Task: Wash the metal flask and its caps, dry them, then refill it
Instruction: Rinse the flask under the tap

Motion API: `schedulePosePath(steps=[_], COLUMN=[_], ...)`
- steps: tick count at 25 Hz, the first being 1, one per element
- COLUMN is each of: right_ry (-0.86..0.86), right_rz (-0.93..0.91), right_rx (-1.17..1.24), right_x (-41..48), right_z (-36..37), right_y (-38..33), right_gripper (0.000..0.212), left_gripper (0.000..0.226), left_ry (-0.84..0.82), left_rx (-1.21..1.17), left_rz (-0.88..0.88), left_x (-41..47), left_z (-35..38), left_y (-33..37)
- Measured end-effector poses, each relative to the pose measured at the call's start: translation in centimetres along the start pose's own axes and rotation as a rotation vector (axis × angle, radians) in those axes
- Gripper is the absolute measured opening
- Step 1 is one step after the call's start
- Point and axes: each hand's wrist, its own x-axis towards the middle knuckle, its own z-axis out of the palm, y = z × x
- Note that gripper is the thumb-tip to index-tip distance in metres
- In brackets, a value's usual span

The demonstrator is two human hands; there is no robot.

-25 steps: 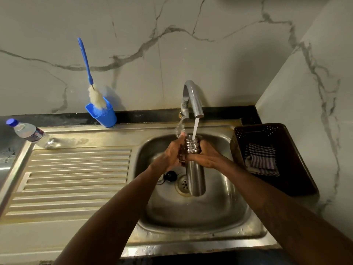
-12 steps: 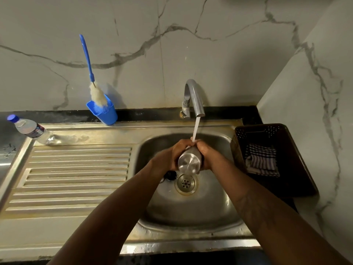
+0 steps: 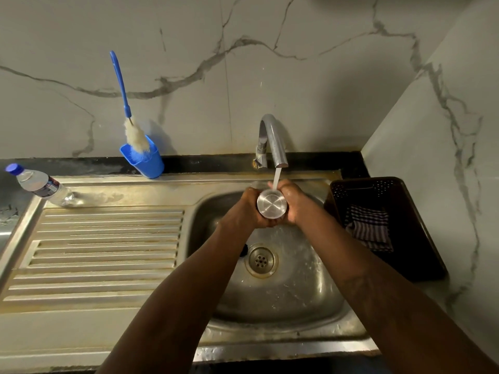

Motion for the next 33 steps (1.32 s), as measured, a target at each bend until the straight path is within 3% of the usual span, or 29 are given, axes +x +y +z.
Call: schedulePosePath(steps=[3,6,7,9,12,16,19,21,23,27,30,33], right_ry=[0.101,0.235,0.234,0.21,0.225,0.311,0.098,-0.106,-0.176,0.102,0.231,0.221], right_rz=[-0.317,-0.796,-0.889,-0.972,-0.88,-0.881,-0.828,-0.704,-0.662,-0.803,-0.585,-0.338], right_rx=[-0.193,-0.402,-0.49,-0.744,-1.028,-0.996,-0.849,-0.865,-0.949,-0.972,-1.052,-0.802], right_x=[-2.2,-3.1,-2.8,-2.1,-1.5,-1.9,-2.5,-3.1,-3.2,-4.2,-4.6,-4.4], right_z=[1.5,2.2,2.0,1.3,0.5,-0.1,-1.3,-2.6,-3.7,-3.5,-3.2,-3.9], right_y=[0.0,1.6,2.2,2.7,2.0,0.8,-0.1,-0.8,-1.0,-1.7,-2.9,-3.3], right_gripper=[0.037,0.05,0.059,0.078,0.079,0.045,0.031,0.04,0.049,0.056,0.052,0.05], left_gripper=[0.052,0.042,0.043,0.047,0.067,0.065,0.06,0.054,0.049,0.053,0.05,0.048], left_ry=[0.136,0.254,0.174,0.164,0.222,0.058,0.028,0.012,0.045,0.022,-0.033,-0.023], left_rx=[-0.263,-0.225,-0.312,-0.402,-0.351,-0.298,-0.311,-0.358,-0.394,-0.523,-0.527,-0.546], left_rz=[-0.024,0.095,0.175,0.098,-0.075,-0.093,-0.065,-0.048,-0.046,0.081,0.102,0.072], left_x=[0.1,-1.3,-1.1,-1.5,-0.4,-0.4,0.2,0.2,0.1,0.2,0.0,-0.1], left_z=[0.5,0.9,0.7,0.5,0.4,0.1,-0.8,-1.3,-1.0,1.2,2.1,1.6], left_y=[0.5,0.2,-0.5,-1.4,-1.5,-1.1,-0.7,-0.9,-1.5,-2.1,-2.6,-2.4])
